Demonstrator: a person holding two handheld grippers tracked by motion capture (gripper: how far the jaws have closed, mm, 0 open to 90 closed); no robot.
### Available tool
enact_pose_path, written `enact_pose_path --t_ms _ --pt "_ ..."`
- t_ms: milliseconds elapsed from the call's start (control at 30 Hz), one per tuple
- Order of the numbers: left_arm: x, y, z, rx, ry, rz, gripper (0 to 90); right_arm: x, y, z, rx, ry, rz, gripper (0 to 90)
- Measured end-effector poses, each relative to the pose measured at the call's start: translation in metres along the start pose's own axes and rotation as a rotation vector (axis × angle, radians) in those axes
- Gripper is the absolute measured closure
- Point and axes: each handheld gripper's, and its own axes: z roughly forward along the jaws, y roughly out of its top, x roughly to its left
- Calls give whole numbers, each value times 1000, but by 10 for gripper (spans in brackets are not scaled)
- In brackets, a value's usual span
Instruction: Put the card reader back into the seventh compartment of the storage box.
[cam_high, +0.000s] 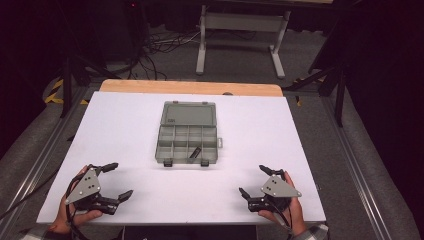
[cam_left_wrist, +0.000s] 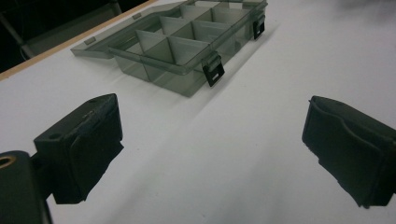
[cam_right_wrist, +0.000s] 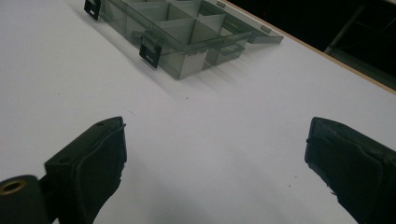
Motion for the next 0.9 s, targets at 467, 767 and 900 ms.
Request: enact_pose_path --t_ms 467,767,900 --pt "0 -3 3 10 -12 0 60 3 5 1 -9 3 -6 72" --pt "1 -4 2 9 -12 -6 61 4 5 3 3 0 -12 74" --pt "2 -4 2 8 -12 -10 61 4 5 4 1 6 -6 74"
